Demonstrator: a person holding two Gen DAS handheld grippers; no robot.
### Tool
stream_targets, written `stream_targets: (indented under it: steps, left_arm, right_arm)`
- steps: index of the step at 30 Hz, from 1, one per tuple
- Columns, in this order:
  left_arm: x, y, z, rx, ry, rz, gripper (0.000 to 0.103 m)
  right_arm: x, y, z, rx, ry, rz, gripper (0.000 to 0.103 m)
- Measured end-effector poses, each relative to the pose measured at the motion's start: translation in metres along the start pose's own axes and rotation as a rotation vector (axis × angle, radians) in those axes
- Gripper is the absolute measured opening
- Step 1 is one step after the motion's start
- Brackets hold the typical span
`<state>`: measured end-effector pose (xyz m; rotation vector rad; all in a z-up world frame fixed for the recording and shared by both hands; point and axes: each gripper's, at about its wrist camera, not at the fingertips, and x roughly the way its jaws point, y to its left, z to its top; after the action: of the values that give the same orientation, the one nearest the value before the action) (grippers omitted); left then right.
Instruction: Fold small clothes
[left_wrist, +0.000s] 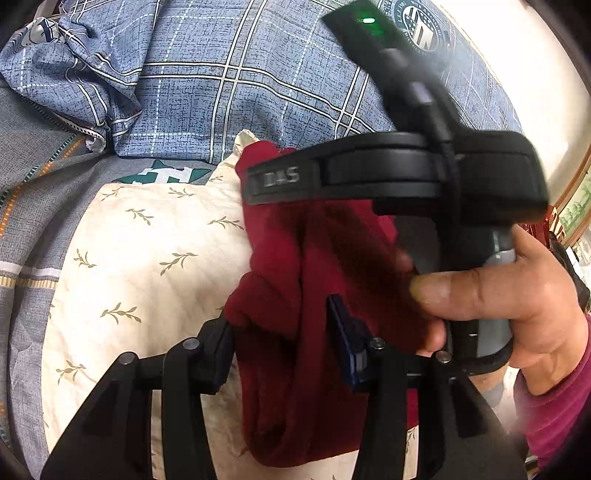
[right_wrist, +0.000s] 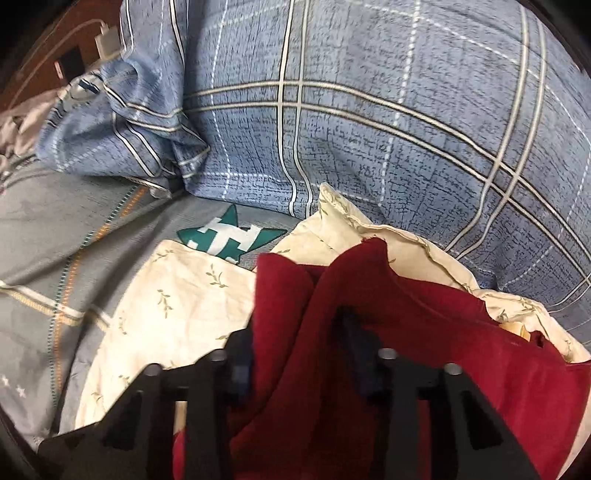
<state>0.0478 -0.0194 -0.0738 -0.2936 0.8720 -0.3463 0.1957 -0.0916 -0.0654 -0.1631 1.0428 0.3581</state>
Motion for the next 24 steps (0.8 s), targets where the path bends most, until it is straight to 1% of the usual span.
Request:
stream_targets:
  steps: [1,4,8,10,20,24]
  left_arm:
    - [0.001,-0.001,0.000,0.003,0.000,0.004,0.048]
    - [0.003,0.002,0.001,0.000,0.004,0.014,0.060]
    - [0.005,0.004,0.002,-0.007,0.008,0.010,0.064]
    - [0.007,0.004,0.001,0.000,0.012,0.015,0.066]
    - [0.011,0.005,0.000,0.004,0.014,0.022,0.067]
    - [0.011,0.004,0.000,0.010,0.013,0.027,0.067]
  right_arm:
    - [-0.002,-0.003,-0.001,0.006,-0.003,0.016,0.032]
    - [-0.007,-0.011,-0.001,0.030,-0.002,0.049,0.031]
    - [-0.008,-0.024,-0.002,0.070,-0.006,0.092,0.032]
    - [-0.009,-0.027,-0.003,0.079,-0.006,0.098,0.033]
    - [-0.008,-0.019,-0.004,0.109,-0.006,0.100,0.035]
    - [-0.013,-0.019,-0.007,0.116,-0.020,0.098,0.033]
